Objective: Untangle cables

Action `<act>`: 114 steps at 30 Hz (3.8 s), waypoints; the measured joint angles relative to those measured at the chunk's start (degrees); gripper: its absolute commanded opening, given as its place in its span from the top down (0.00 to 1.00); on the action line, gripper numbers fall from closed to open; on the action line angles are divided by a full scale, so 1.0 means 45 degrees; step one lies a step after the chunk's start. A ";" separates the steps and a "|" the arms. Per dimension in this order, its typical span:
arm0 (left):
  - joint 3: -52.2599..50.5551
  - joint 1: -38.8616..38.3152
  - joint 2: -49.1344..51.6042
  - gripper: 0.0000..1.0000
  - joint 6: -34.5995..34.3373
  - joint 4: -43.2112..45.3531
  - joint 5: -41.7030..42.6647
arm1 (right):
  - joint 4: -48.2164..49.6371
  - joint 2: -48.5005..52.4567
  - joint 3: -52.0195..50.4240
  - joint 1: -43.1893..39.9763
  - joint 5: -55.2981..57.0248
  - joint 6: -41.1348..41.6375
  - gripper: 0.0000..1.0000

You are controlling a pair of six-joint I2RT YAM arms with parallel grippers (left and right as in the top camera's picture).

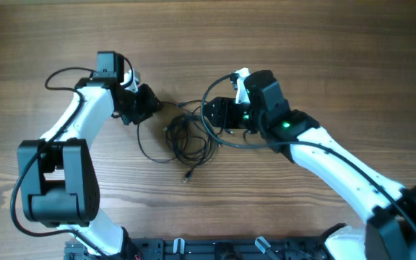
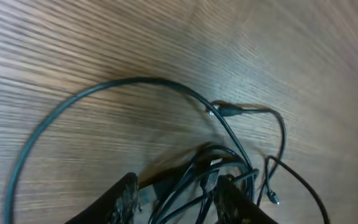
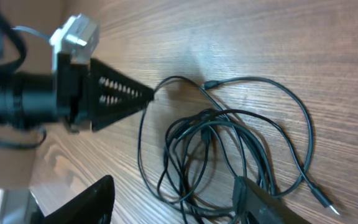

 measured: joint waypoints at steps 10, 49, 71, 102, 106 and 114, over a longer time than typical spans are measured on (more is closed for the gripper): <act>-0.0282 -0.1137 0.0005 0.62 -0.0015 0.0180 -0.0083 | 0.3487 0.3395 -0.0039 0.0000 -0.1739 0.2555 0.41; -0.0306 -0.1938 0.0840 0.96 -0.0379 0.0816 -0.1496 | 0.4779 0.3594 -0.0068 0.0602 -0.0486 0.1909 0.95; -0.0306 -0.1938 0.0840 0.96 -0.0379 0.0840 -0.1758 | 0.7509 -0.2555 -0.0073 0.0529 0.0015 -0.0136 0.96; -0.0262 -0.1355 0.0840 0.37 0.0350 0.0340 0.2385 | 1.0880 -0.4430 -0.0087 0.0427 0.5241 -0.4847 0.95; -0.0219 -0.1739 0.0840 0.42 0.0772 -0.0772 0.3050 | 1.0622 -0.4430 -0.0087 0.0151 0.5348 -0.4847 0.95; -0.0214 -0.3730 0.1005 0.66 0.1341 -0.1345 0.2958 | 1.0380 -0.4430 -0.0087 0.0053 0.5396 -0.4847 0.96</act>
